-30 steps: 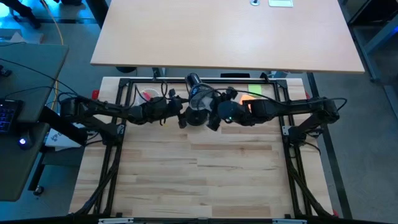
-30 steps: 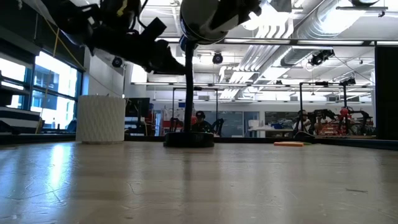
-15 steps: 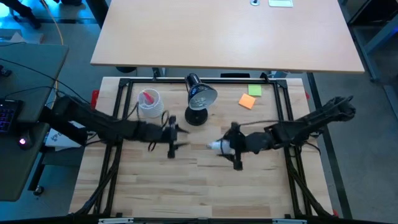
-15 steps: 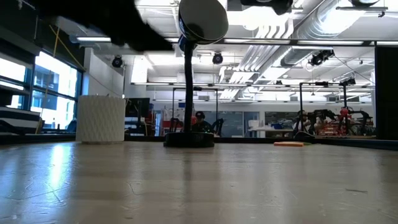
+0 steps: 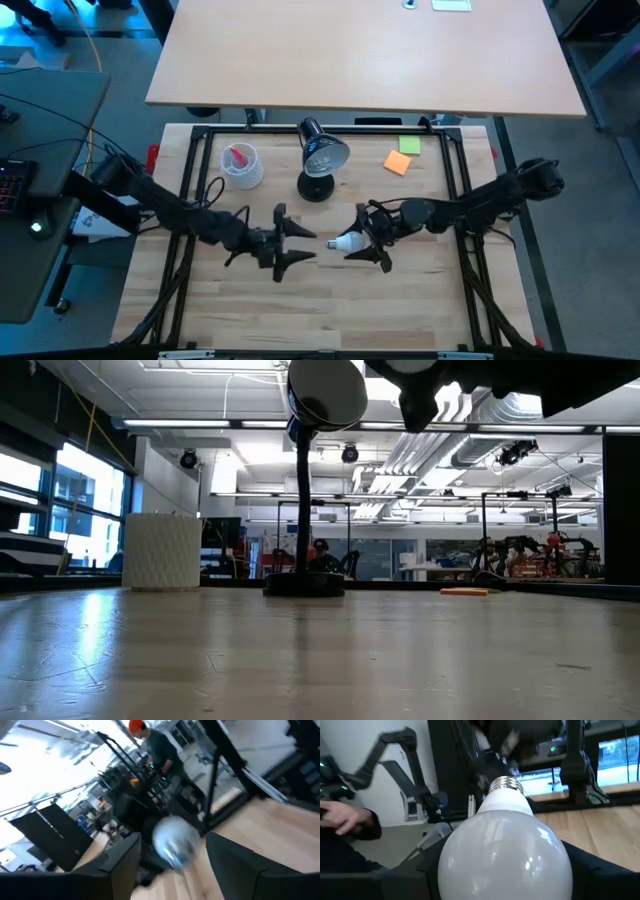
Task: Screw lightbulb
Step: Insert the light bulb into the desk lamp
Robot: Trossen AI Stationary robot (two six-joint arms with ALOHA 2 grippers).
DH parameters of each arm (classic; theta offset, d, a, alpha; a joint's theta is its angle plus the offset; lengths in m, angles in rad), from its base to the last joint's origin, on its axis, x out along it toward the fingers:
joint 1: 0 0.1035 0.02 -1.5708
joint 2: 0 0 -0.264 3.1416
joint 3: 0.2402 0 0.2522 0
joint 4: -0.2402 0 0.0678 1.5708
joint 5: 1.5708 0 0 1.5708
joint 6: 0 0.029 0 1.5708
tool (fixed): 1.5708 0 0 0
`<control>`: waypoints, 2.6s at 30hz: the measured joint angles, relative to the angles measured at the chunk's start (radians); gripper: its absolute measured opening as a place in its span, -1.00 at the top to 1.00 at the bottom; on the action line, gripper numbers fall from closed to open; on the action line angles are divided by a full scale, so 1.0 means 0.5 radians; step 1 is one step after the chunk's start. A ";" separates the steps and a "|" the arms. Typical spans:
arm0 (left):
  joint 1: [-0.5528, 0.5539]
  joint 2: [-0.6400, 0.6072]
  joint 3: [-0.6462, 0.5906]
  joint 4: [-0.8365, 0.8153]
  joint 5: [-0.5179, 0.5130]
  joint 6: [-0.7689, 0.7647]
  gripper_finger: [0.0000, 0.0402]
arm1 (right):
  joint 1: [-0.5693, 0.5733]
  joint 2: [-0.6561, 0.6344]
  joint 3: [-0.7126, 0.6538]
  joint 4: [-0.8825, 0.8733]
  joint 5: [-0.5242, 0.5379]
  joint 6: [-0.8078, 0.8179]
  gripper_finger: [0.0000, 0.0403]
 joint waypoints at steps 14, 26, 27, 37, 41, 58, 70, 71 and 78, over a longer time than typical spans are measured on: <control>0.198 0.267 0.292 -0.226 0.272 -0.268 -0.29 | -0.017 -0.005 0.009 0.030 -0.051 -0.074 -0.20; 0.187 0.363 0.372 -0.287 0.089 -0.367 -0.01 | -0.018 -0.005 0.009 -0.005 -0.042 -0.089 -0.20; 0.182 0.353 0.371 -0.310 0.072 -0.376 0.02 | -0.018 -0.005 0.009 -0.006 -0.029 -0.097 -0.20; 0.172 0.258 0.371 -0.497 0.055 -0.477 0.31 | -0.018 -0.005 0.009 -0.016 0.027 -0.137 -0.20; 0.172 0.257 0.370 -0.503 0.054 -0.468 0.43 | -0.017 -0.005 0.009 -0.014 0.041 -0.137 -0.20; 0.179 0.240 0.362 -0.433 -0.099 -0.609 0.49 | -0.020 -0.060 0.009 -0.048 0.337 -0.404 -0.34; 0.279 0.064 0.060 -0.006 0.145 -0.713 0.51 | 0.219 -0.221 0.048 -0.125 1.002 -0.930 -0.35; 0.293 0.062 0.043 0.017 0.177 -0.742 0.51 | 0.236 -0.217 0.066 -0.152 1.048 -0.956 -0.35; 0.304 0.039 0.003 0.086 0.237 -0.742 0.51 | 0.329 -0.215 0.296 -0.568 1.327 -1.081 -0.35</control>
